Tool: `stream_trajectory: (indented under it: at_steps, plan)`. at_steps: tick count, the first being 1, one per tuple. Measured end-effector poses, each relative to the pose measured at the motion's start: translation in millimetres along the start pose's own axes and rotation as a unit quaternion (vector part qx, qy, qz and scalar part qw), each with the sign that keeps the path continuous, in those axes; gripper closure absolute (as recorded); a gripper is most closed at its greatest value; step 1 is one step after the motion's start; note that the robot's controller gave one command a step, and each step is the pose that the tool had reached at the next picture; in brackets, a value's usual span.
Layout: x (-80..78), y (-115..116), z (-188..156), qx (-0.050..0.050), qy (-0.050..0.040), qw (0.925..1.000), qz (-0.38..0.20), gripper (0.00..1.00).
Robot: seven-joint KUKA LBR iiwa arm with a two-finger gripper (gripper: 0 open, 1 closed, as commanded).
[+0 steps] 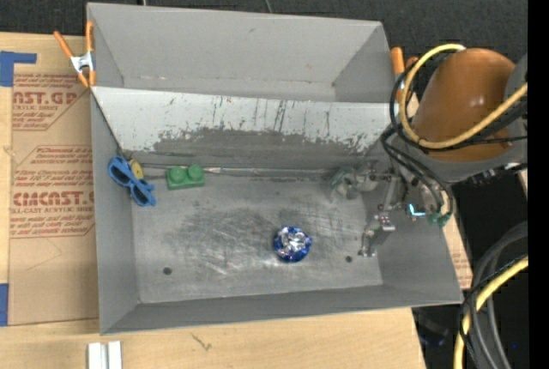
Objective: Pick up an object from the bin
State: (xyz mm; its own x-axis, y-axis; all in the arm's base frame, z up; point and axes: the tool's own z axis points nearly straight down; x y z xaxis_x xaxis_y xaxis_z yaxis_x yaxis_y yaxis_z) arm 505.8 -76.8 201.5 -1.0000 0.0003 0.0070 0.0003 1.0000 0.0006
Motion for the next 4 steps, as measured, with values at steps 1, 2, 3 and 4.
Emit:
stream_trajectory:
  at_steps: [1,2,3,4]
  plan:
    - [-3.2,71.6,123.3,0.0,-0.003,0.9881,-0.154,0.0]
    - [-3.6,70.1,121.4,0.001,-0.0035,0.9883,-0.152,1.0]
    - [-3.6,70.1,121.4,0.001,-0.0036,0.9883,-0.153,0.0]
    - [-3.6,70.1,121.4,0.001,-0.0035,0.9883,-0.152,1.0]
